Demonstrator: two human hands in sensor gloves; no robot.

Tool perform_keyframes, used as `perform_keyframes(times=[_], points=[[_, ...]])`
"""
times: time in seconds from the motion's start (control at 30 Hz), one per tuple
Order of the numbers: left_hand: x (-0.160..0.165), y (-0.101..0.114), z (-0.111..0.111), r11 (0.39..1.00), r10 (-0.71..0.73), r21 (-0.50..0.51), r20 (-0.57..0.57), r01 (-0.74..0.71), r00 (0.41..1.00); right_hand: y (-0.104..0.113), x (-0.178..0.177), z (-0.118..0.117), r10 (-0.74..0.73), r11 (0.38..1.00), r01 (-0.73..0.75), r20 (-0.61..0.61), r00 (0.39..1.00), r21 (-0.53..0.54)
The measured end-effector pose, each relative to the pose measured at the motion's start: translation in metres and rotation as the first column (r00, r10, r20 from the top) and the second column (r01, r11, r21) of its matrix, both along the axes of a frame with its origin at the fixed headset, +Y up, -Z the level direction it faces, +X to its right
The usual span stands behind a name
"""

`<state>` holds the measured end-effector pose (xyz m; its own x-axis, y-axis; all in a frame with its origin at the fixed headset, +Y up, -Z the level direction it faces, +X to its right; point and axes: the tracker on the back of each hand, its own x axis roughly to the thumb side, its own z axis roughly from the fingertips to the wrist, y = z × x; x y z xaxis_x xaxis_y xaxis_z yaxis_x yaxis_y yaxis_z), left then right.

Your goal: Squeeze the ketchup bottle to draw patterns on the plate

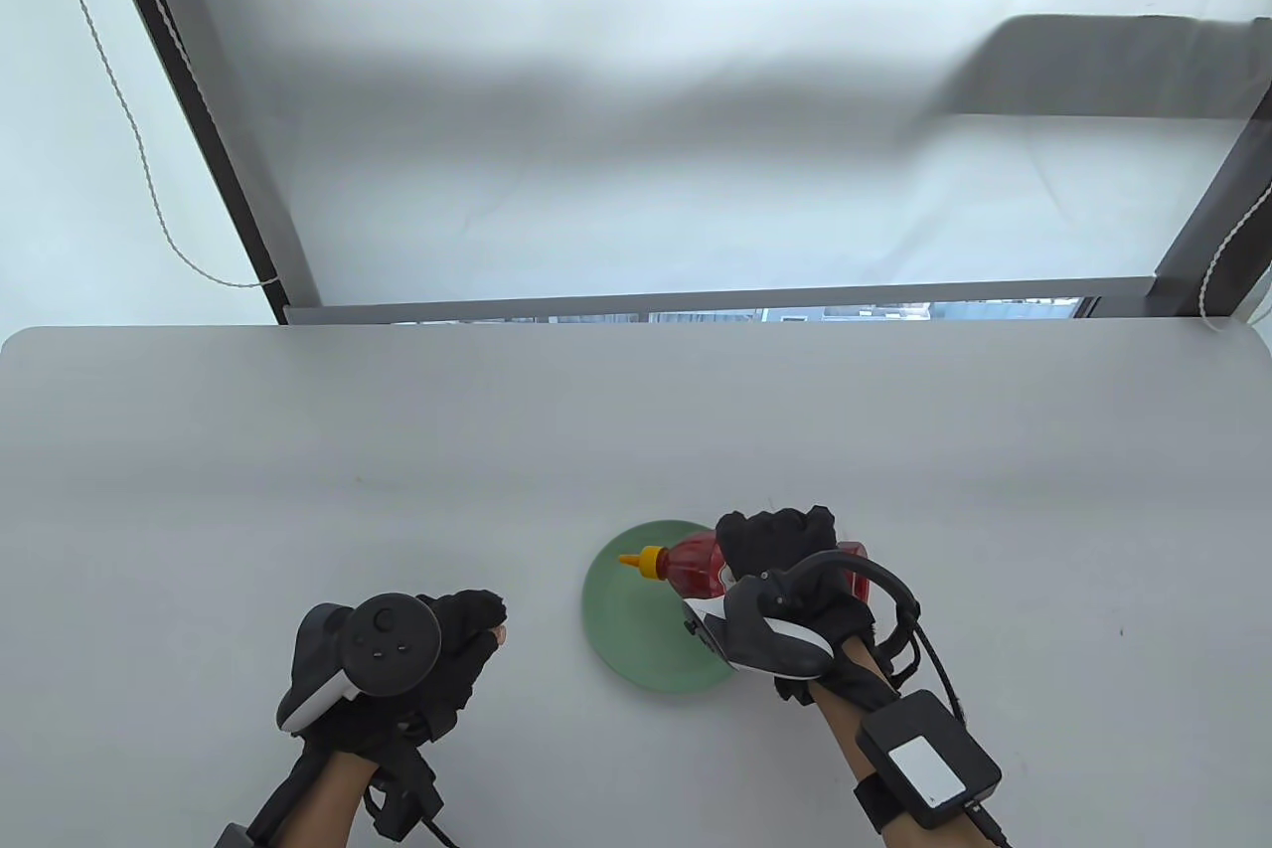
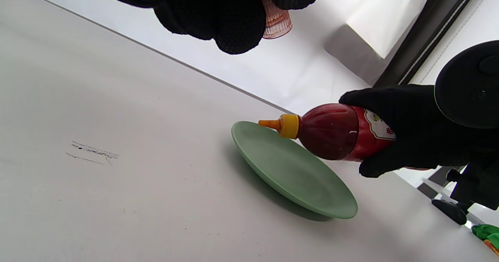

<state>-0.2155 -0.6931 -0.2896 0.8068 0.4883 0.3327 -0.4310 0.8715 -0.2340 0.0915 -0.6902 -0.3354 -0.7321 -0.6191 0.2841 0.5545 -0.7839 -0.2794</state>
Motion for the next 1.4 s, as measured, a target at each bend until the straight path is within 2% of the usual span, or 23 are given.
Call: perform_keyframes(times=[0.43,0.7,1.23,1.4], points=[[0.000,0.000,0.000,1.000,0.005,0.007,0.000,-0.005,1.000,-0.003,-0.001,0.002,-0.004,1.000,0.004,-0.005,1.000,-0.001],[-0.002,0.001,0.000,1.000,0.015,0.012,-0.006,-0.015,1.000,-0.001,-0.003,0.012,-0.001,1.000,0.001,-0.028,1.000,-0.008],[-0.003,0.001,0.001,1.000,0.015,0.017,-0.010,-0.015,1.000,-0.002,0.004,0.046,0.016,0.999,-0.019,-0.075,0.997,-0.033],[-0.004,0.001,0.001,1.000,0.021,0.016,-0.016,-0.021,1.000,-0.002,0.006,0.045,0.011,0.999,-0.013,-0.050,0.999,-0.035]])
